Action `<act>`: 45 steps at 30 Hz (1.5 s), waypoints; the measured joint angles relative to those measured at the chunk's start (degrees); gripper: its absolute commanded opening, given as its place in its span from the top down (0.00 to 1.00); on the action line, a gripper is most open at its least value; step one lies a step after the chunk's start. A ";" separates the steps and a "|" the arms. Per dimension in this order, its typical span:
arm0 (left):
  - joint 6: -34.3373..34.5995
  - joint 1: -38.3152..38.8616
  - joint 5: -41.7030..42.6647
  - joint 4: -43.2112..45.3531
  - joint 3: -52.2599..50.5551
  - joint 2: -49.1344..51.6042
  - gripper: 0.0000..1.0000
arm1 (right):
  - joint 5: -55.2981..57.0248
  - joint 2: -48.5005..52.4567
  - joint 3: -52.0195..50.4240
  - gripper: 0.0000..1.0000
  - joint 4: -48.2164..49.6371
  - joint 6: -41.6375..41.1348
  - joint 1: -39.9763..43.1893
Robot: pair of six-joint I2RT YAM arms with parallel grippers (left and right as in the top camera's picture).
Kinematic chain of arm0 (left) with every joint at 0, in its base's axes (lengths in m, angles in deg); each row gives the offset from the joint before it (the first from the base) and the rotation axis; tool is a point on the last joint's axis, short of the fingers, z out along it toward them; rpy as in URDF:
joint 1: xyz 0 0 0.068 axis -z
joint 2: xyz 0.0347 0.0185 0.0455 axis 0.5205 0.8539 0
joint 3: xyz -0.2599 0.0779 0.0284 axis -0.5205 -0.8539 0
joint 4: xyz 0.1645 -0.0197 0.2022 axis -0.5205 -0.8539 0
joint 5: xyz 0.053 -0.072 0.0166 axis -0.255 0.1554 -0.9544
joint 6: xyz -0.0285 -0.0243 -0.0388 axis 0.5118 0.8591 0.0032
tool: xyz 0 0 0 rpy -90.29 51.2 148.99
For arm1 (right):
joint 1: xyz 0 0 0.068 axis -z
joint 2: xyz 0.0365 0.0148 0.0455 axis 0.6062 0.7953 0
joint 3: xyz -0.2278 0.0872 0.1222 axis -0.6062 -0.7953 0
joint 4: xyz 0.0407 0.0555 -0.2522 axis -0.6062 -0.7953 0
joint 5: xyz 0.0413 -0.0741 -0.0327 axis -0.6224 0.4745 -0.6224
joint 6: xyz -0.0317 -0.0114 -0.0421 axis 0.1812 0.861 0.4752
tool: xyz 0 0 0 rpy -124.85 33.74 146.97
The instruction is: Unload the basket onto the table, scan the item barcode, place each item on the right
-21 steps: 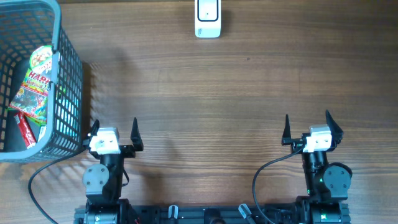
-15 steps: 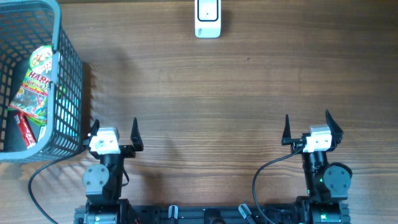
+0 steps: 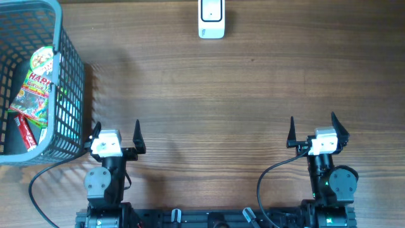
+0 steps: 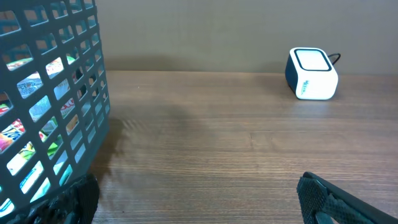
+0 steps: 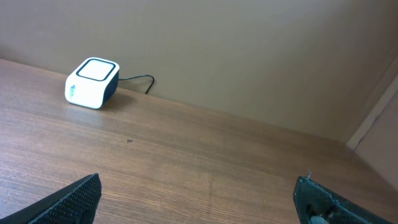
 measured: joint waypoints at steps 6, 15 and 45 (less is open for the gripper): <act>0.00 0.00 0.00 0.00 0.00 0.00 0.00 | 0.00 0.00 0.00 0.00 0.00 0.00 0.00; 0.00 0.00 0.00 -0.02 0.00 0.00 0.00 | 0.00 0.00 0.00 0.00 0.00 0.00 0.00; 0.00 0.00 0.28 1.77 -0.02 0.00 0.00 | -0.48 0.00 0.00 0.00 0.00 0.20 0.00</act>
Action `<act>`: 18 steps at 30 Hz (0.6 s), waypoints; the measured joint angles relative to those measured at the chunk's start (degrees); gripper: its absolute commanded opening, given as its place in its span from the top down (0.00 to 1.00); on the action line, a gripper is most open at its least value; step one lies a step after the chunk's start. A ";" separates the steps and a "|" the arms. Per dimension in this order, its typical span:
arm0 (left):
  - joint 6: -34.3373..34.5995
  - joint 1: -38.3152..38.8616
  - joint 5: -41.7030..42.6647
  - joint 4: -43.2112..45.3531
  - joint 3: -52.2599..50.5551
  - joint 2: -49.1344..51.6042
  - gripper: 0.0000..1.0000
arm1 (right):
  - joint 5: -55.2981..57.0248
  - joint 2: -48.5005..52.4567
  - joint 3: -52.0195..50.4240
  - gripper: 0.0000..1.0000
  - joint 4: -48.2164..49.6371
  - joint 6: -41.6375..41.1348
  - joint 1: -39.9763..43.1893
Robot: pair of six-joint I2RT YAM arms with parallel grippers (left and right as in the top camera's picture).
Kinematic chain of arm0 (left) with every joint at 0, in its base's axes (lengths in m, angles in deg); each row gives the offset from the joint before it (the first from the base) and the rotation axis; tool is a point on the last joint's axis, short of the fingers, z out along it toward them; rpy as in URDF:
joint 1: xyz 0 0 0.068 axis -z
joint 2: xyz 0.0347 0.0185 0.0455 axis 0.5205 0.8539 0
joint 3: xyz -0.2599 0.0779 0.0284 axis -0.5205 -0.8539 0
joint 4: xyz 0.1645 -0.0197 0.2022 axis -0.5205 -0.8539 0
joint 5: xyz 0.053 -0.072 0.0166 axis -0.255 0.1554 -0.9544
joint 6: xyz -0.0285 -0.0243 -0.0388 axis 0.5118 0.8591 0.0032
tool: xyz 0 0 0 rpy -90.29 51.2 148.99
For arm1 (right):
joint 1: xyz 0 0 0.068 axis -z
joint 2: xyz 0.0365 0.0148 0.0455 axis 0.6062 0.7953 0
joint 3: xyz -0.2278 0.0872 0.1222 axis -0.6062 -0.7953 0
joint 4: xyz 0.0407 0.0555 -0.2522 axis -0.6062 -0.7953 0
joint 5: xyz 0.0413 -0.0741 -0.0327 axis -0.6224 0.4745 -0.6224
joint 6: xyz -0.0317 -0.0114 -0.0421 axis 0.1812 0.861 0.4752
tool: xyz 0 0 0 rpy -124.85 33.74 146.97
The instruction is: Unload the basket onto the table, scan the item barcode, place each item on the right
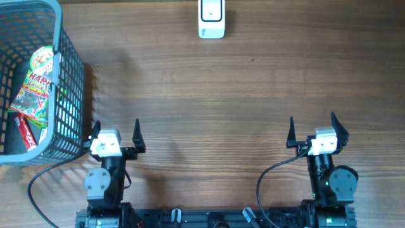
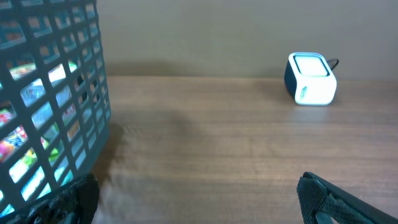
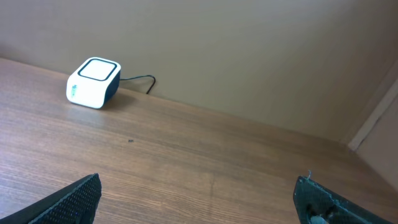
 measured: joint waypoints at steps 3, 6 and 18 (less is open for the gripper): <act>0.00 0.00 3.78 1.29 0.00 0.00 0.00 | -0.44 0.00 0.00 0.00 0.00 0.00 0.00; 0.70 0.00 7.63 1.25 0.22 0.00 0.00 | -1.03 0.00 -0.15 0.00 1.68 0.02 0.00; 6.93 0.00 14.01 -15.58 26.32 7.48 0.00 | -5.03 0.02 0.02 0.00 9.42 -15.41 0.00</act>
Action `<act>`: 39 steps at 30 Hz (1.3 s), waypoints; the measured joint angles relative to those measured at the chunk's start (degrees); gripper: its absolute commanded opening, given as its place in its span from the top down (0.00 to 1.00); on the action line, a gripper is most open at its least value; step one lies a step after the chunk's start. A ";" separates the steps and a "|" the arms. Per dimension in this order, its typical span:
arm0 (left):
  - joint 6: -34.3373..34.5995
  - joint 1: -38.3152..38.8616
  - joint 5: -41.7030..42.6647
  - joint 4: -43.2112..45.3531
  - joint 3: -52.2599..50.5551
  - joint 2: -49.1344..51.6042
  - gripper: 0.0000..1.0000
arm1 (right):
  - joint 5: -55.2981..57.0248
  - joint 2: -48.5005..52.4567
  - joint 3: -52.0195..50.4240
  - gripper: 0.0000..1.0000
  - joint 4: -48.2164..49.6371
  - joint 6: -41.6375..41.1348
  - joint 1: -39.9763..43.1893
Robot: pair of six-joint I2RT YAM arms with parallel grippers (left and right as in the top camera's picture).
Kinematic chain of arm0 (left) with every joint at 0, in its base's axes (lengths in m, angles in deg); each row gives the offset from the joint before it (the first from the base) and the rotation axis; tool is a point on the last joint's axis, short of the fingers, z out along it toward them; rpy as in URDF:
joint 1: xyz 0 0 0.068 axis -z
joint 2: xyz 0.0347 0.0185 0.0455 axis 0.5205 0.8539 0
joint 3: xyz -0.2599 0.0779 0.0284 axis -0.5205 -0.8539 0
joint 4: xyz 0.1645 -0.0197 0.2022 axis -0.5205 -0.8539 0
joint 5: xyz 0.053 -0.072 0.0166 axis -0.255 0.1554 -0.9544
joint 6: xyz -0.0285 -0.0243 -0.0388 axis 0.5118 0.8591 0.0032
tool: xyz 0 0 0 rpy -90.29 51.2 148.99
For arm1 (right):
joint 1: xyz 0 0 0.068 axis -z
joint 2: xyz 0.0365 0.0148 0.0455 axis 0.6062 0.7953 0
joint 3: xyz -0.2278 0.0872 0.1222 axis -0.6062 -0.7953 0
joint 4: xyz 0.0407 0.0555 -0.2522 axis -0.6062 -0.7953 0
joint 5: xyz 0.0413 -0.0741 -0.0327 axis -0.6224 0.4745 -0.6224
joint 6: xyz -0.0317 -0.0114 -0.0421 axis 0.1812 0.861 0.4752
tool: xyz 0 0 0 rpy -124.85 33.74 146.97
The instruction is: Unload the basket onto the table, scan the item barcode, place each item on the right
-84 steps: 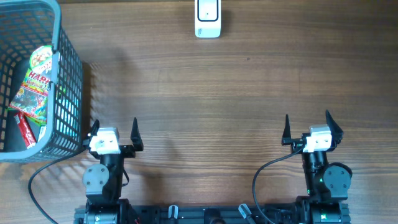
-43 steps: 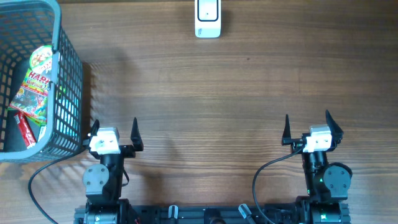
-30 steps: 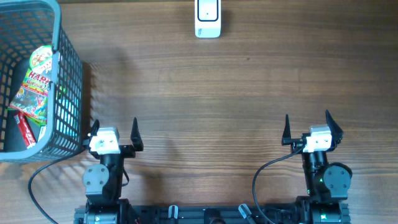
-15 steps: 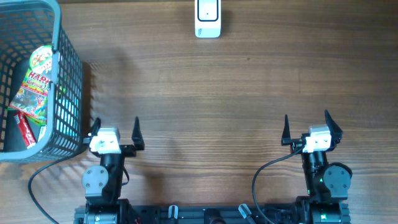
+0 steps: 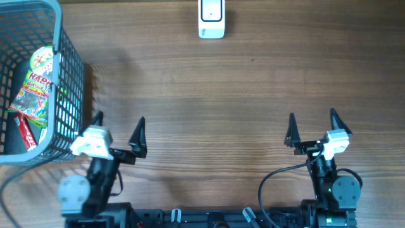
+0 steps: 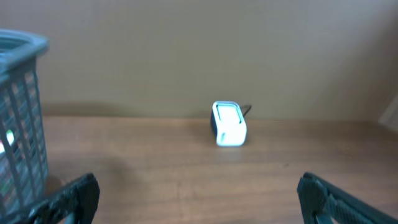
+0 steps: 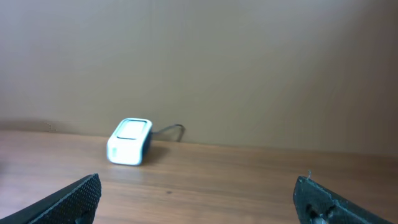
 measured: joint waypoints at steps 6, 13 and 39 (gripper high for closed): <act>0.20 0.02 -0.31 -15.37 24.87 16.41 0.00 | -2.10 3.19 6.29 0.00 -0.11 -4.26 0.00; -1.01 0.00 -3.15 -37.79 59.10 42.36 0.00 | -6.05 21.00 25.55 0.00 -7.93 -5.73 0.00; 16.06 -18.91 -20.39 -54.49 98.68 77.00 0.00 | -14.78 78.12 87.19 0.00 -62.64 -16.09 0.00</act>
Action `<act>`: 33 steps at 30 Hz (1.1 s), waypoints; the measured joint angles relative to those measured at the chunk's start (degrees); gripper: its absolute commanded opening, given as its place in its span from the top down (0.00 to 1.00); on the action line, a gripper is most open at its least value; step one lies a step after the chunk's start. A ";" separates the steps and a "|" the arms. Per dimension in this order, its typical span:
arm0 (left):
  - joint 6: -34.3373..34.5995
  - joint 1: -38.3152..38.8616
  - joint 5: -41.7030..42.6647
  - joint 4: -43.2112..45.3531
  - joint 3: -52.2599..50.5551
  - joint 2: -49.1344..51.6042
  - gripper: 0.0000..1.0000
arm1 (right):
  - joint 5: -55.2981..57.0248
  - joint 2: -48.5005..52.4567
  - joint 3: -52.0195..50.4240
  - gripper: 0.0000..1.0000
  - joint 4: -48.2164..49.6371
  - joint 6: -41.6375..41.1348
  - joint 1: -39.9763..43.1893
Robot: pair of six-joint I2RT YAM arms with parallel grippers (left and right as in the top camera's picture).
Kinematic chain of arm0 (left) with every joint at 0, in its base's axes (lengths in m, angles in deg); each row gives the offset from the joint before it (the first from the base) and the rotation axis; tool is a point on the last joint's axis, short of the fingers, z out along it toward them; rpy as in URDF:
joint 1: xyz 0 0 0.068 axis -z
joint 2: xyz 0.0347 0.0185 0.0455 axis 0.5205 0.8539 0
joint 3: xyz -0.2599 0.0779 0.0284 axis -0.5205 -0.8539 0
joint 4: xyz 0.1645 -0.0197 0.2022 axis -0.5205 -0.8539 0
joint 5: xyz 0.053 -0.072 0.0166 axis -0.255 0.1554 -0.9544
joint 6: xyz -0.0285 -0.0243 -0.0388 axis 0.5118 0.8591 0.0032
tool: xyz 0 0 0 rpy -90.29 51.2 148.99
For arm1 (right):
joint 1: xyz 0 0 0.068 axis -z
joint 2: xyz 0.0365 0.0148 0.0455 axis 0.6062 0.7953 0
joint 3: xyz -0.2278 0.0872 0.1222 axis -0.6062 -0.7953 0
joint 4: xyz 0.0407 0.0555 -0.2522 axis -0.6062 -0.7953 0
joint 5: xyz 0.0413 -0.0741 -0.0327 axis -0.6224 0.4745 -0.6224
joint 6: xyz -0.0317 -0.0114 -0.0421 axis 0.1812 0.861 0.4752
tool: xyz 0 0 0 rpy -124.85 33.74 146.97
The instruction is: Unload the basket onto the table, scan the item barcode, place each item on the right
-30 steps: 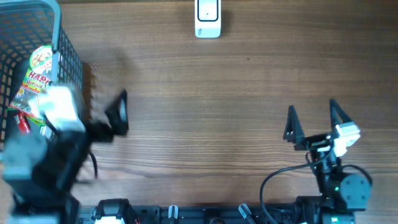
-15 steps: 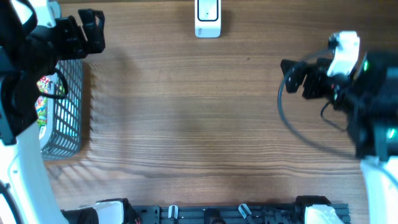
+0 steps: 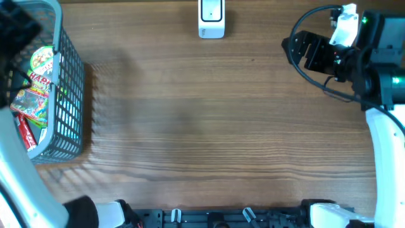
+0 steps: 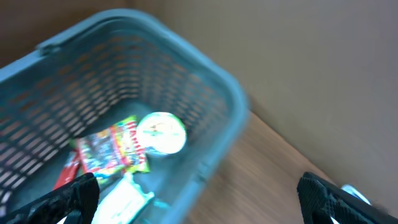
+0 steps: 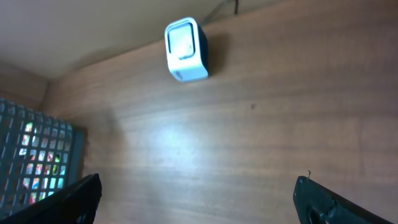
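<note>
The blue mesh basket (image 3: pixel 68 82) stands at the table's left edge. Inside lie a colourful candy bag (image 4: pixel 112 152), a round-lidded tub (image 4: pixel 160 132), a red pack (image 3: pixel 25 134) and a white pack (image 4: pixel 124 200). The white barcode scanner (image 3: pixel 211 16) sits at the far middle edge, also seen as scanner (image 5: pixel 185 50). My left gripper (image 4: pixel 199 202) hangs open high above the basket, nothing between its fingers; that view is blurred. My right gripper (image 5: pixel 199 202) is open and empty, raised over the table to the right of the scanner.
The scanner's cable (image 5: pixel 225 6) runs off behind it. The basket's rim (image 4: pixel 205 81) stands well above the wooden tabletop (image 3: pixel 215 120). The right arm (image 3: pixel 386 145) runs along the right edge.
Both arms have left the near edge. The left gripper is now high over the basket, looking down into it. The right gripper is now raised at the far right near the scanner. Both stay open.
Both grippers rested open at the near edge, left by the basket, right at the near right. By 1.3 s ago both had lifted and tilted up slightly. Now the left hangs over the basket and the right by the scanner; the items have not moved.
</note>
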 measured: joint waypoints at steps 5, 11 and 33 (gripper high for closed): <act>1.84 -7.28 -0.11 0.11 0.00 7.15 0.00 | -0.17 1.46 0.00 0.00 -0.42 -1.03 0.00; 2.01 -10.93 -0.11 0.11 0.00 14.82 0.00 | -0.17 2.54 0.00 0.00 -0.42 -1.18 0.00; -9.05 -11.28 12.00 1.33 0.00 30.53 0.00 | -0.17 3.06 0.00 0.00 -0.42 -1.20 0.00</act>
